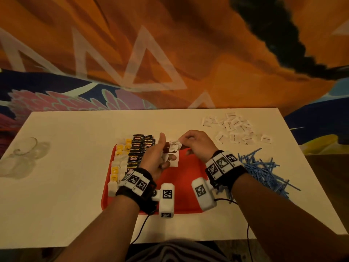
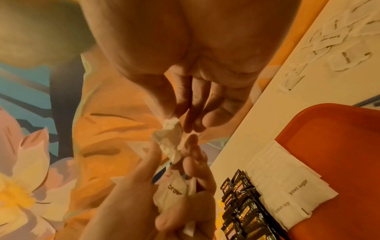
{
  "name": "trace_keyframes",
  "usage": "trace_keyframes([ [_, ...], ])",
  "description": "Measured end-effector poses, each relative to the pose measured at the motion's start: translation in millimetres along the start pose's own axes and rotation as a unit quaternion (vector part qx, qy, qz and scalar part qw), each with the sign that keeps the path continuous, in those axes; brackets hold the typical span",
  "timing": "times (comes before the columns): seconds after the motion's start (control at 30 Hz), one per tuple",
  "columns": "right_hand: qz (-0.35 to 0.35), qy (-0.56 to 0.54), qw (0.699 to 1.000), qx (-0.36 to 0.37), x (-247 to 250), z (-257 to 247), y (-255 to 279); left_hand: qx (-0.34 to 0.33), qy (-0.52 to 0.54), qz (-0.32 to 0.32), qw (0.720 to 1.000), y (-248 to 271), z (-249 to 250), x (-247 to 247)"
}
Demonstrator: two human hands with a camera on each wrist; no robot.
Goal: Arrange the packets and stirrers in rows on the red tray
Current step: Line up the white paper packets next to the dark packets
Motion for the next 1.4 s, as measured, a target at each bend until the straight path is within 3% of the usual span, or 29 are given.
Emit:
trace_keyframes([
  [0.17, 0.007, -0.054, 0.998, -0.006, -2, -2, 0, -0.060, -0.067, 0.011, 0.996, 5, 6, 0],
  [0.33, -0.038, -0.071, 0.997, 0.003, -6, 3, 4, -0.064, -0.027, 0.031, 0.997, 4, 10, 2],
  [0.47, -0.027, -0.088, 0.995, -0.026, -6, 3, 2, -0.071, 0.021, 0.025, 0.997, 7, 14, 2],
  [0.67, 0.003, -0.187, 0.980, -0.062, -12, 5, -1, -0.077, -0.004, 0.032, 0.996, 11, 15, 3],
  [0.87, 0.022, -0.012, 1.000, 0.009, -14, 8, -7, -0.061, -0.094, -0.003, 0.994, 13, 14, 9],
  [1.07, -0.013, -0.048, 0.999, 0.004, -18, 6, 3, -0.063, -0.029, 0.028, 0.997, 13, 14, 14],
  [1.2, 0.025, -0.052, 0.998, 0.012, -17, 6, 0, -0.052, -0.075, -0.002, 0.996, 17, 9, 16],
  [1.3, -0.002, -0.024, 0.999, 0.022, -22, 5, -2, -0.044, -0.079, -0.024, 0.996, 19, 8, 14],
  [1.4, -0.014, -0.040, 0.999, 0.023, -26, 3, 1, -0.067, -0.060, 0.007, 0.996, 19, 11, 15],
])
Point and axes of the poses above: each hand's wrist, its own y-axis away from the middle knuckle, its own x-axis out of the back of the hand, z = x × y, the point moved 3 cm from there along -y, towards the middle knuckle, and after that the axes turned 4 degrees about y, right-handed, at the moved point
